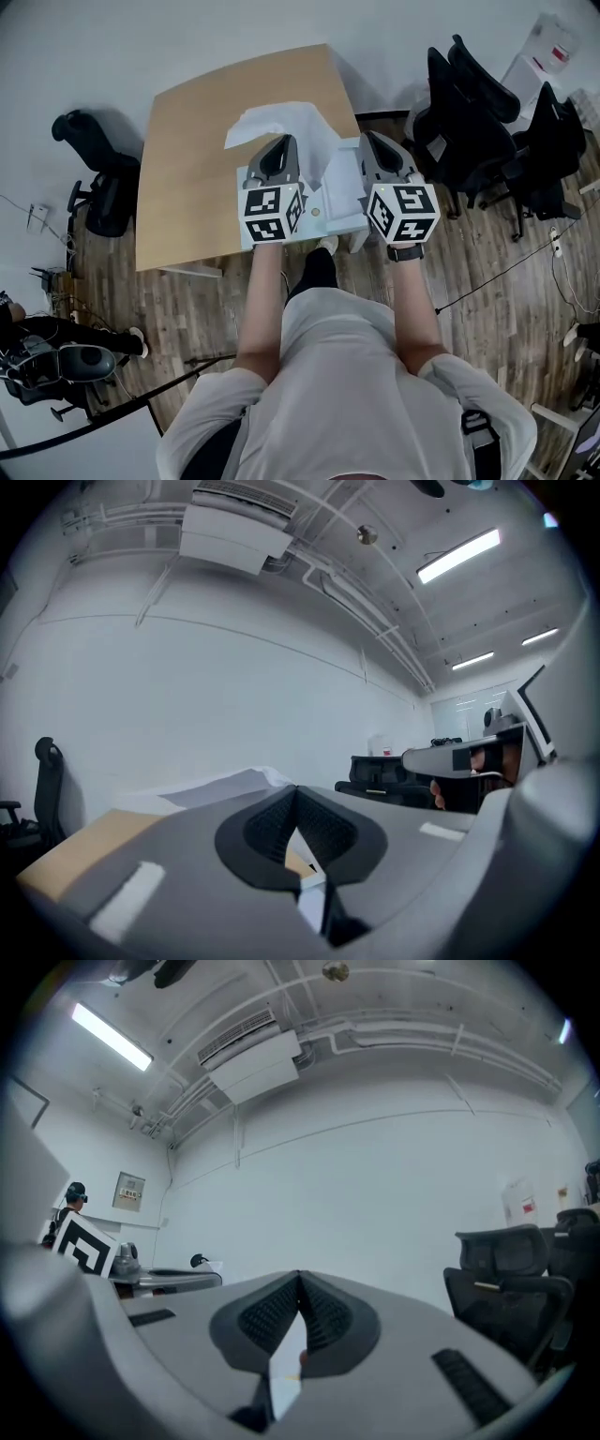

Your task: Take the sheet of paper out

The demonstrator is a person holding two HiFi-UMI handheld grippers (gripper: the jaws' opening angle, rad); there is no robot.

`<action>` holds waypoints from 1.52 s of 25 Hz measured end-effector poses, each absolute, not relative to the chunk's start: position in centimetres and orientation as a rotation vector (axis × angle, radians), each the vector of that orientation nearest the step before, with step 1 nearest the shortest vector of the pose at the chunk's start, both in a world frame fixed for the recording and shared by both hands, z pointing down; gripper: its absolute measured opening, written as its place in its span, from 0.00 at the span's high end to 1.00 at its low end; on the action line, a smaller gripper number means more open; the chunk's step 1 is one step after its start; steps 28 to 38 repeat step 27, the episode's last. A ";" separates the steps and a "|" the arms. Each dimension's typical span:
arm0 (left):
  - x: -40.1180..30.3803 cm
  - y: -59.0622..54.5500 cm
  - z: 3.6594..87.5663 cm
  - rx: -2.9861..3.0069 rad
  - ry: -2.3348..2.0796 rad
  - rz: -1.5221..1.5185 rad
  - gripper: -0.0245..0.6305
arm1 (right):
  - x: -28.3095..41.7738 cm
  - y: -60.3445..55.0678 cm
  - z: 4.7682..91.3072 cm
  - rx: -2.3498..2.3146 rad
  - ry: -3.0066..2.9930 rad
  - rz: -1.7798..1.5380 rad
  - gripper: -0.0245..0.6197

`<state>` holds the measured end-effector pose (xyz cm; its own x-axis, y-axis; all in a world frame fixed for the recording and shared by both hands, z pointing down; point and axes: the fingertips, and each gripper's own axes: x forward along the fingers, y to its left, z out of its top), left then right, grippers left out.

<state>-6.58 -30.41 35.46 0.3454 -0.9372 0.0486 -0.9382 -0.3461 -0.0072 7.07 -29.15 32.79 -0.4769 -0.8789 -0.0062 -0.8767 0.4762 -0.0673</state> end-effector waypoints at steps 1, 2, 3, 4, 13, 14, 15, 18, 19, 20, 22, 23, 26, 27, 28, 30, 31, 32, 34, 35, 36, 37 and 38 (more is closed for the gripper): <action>-6.5 -30.1 34.6 2.572 -1.791 0.054 0.95 | 7.2 -28.9 32.2 -1.592 2.659 -0.064 0.95; -6.4 -29.8 33.9 2.583 -1.799 0.041 0.95 | 7.2 -28.7 31.8 -1.601 2.654 -0.042 0.95; -6.4 -29.5 33.3 2.593 -1.807 0.029 0.95 | 7.3 -28.6 31.4 -1.609 2.650 -0.023 0.95; -6.3 -29.4 32.7 2.601 -1.814 0.020 0.95 | 7.3 -28.5 31.2 -1.614 2.647 -0.011 0.95; -5.5 -28.7 32.7 2.607 -1.808 0.013 0.95 | 8.0 -27.7 31.1 -1.625 2.646 0.006 0.95; -5.6 -28.7 32.6 2.609 -1.808 0.015 0.95 | 8.0 -27.7 31.1 -1.626 2.644 0.005 0.95; -5.6 -28.7 32.5 2.610 -1.808 0.014 0.95 | 8.0 -27.7 31.1 -1.627 2.645 0.004 0.95; -5.7 -28.7 32.5 2.610 -1.807 0.012 0.95 | 7.9 -27.6 31.4 -1.627 2.650 0.001 0.95; -5.6 -28.8 32.6 2.610 -1.804 0.012 0.95 | 8.0 -27.6 31.5 -1.629 2.651 -0.002 0.95; -5.4 -28.8 32.6 2.611 -1.800 0.012 0.95 | 8.1 -27.6 31.6 -1.632 2.651 -0.004 0.95; -5.3 -28.9 32.6 2.613 -1.792 0.012 0.95 | 8.3 -27.7 31.7 -1.639 2.649 -0.008 0.95; -5.3 -29.0 32.7 2.613 -1.789 0.012 0.95 | 8.3 -27.8 31.7 -1.641 2.649 -0.010 0.95; -5.8 -29.3 32.7 2.606 -1.790 0.013 0.95 | 7.9 -28.1 31.9 -1.636 2.654 -0.016 0.95; -6.0 -29.5 32.7 2.603 -1.793 0.013 0.95 | 7.7 -28.3 32.0 -1.633 2.657 -0.018 0.95; -6.0 -29.5 32.7 2.603 -1.793 0.013 0.95 | 7.7 -28.3 32.0 -1.633 2.657 -0.018 0.95; -6.0 -29.5 32.7 2.603 -1.793 0.013 0.95 | 7.7 -28.3 32.0 -1.633 2.657 -0.018 0.95; -6.0 -29.5 32.7 2.603 -1.793 0.013 0.95 | 7.7 -28.3 32.0 -1.633 2.657 -0.018 0.95; -6.0 -29.5 32.7 2.603 -1.793 0.013 0.95 | 7.7 -28.3 32.0 -1.633 2.657 -0.018 0.95; -6.0 -29.5 32.7 2.603 -1.793 0.013 0.95 | 7.7 -28.3 32.0 -1.633 2.657 -0.018 0.95; -6.0 -29.5 32.7 2.603 -1.793 0.013 0.95 | 7.7 -28.3 32.0 -1.633 2.657 -0.018 0.95; -6.0 -29.5 32.7 2.603 -1.793 0.013 0.95 | 7.7 -28.3 32.0 -1.633 2.657 -0.018 0.95; -6.0 -29.5 32.7 2.603 -1.793 0.013 0.95 | 7.7 -28.3 32.0 -1.633 2.657 -0.018 0.95; -6.0 -29.5 32.7 2.603 -1.793 0.013 0.95 | 7.7 -28.3 32.0 -1.633 2.657 -0.018 0.95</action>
